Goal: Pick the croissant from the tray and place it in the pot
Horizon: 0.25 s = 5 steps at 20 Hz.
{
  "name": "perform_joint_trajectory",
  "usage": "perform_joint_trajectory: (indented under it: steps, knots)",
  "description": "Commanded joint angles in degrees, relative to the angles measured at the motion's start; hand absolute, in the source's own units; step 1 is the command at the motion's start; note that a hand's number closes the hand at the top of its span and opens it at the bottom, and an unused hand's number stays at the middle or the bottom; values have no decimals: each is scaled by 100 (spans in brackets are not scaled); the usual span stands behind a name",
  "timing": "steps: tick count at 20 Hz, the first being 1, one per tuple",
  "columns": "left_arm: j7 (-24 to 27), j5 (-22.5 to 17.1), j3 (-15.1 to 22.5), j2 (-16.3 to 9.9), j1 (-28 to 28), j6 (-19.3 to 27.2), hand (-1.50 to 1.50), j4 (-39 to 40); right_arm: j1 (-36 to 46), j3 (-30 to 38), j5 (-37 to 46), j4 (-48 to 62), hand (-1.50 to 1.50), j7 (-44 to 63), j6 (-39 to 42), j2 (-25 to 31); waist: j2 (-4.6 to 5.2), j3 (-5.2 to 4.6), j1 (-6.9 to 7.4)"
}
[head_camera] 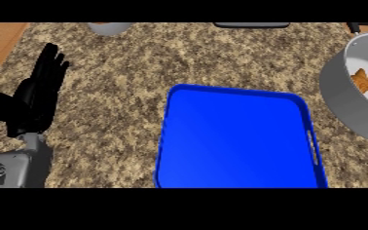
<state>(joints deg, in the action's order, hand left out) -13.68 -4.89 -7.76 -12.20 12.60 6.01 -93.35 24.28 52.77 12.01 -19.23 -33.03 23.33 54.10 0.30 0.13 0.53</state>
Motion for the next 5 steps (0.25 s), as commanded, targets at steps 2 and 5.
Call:
perform_joint_trajectory:
  steps: [2,5]
  knots:
    - [128,-57,-190,-117,278,-99,0,436,-490,17,-138,383,-150,-433,466,392,5,4,-36]
    - [210,175,90,217,-22,143,0,115,-519,-110,-115,475,-150,-645,455,446,3,6,-2]
